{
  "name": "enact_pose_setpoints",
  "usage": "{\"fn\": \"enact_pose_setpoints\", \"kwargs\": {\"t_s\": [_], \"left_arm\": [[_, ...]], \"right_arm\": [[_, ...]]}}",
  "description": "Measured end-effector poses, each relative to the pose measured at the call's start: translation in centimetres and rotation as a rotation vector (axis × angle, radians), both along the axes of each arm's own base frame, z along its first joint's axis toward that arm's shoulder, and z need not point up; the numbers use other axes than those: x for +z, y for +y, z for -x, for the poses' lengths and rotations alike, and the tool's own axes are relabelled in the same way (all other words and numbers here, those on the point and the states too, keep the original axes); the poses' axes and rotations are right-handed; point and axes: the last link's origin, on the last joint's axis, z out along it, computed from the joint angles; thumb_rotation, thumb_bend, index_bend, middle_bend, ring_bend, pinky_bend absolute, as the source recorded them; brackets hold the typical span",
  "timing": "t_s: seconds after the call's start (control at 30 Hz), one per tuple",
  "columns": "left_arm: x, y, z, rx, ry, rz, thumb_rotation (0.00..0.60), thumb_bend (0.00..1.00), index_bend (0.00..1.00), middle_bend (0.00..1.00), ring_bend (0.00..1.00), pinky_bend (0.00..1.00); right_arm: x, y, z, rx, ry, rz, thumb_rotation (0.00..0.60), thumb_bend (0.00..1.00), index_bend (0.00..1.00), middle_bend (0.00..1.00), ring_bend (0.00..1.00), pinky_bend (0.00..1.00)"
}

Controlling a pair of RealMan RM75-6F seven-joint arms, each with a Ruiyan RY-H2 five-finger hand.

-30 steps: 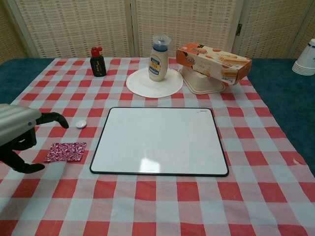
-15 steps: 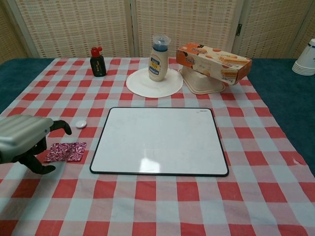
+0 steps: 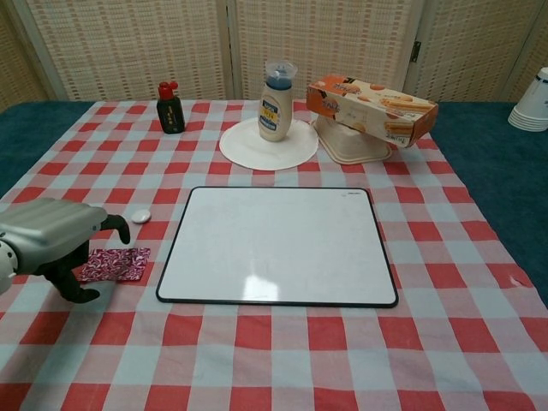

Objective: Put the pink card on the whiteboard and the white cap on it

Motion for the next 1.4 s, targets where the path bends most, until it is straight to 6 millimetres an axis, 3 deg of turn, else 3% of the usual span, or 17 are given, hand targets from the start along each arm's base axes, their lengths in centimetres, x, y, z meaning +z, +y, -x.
{"fn": "enact_pose_setpoints", "kwargs": {"t_s": [0.93,1.4], "left_arm": [[-0.3,2.1,-0.2,0.095,0.037,0.015,0.600,0.25,0.27,1.00,1.00,1.00],[-0.4,2.2,0.0,0.099,0.050,0.015,0.600,0.27,0.37,1.00,1.00,1.00]], "right_arm": [[-0.1,-0.2,0.1,-0.014,0.005,-0.003,0.600,0.19,0.09,0.03,0.00,0.09],[0.0,-0.2,0.2,-0.017,0.003,0.001,0.600,0.19,0.09,0.03,0.00,0.09]]}}
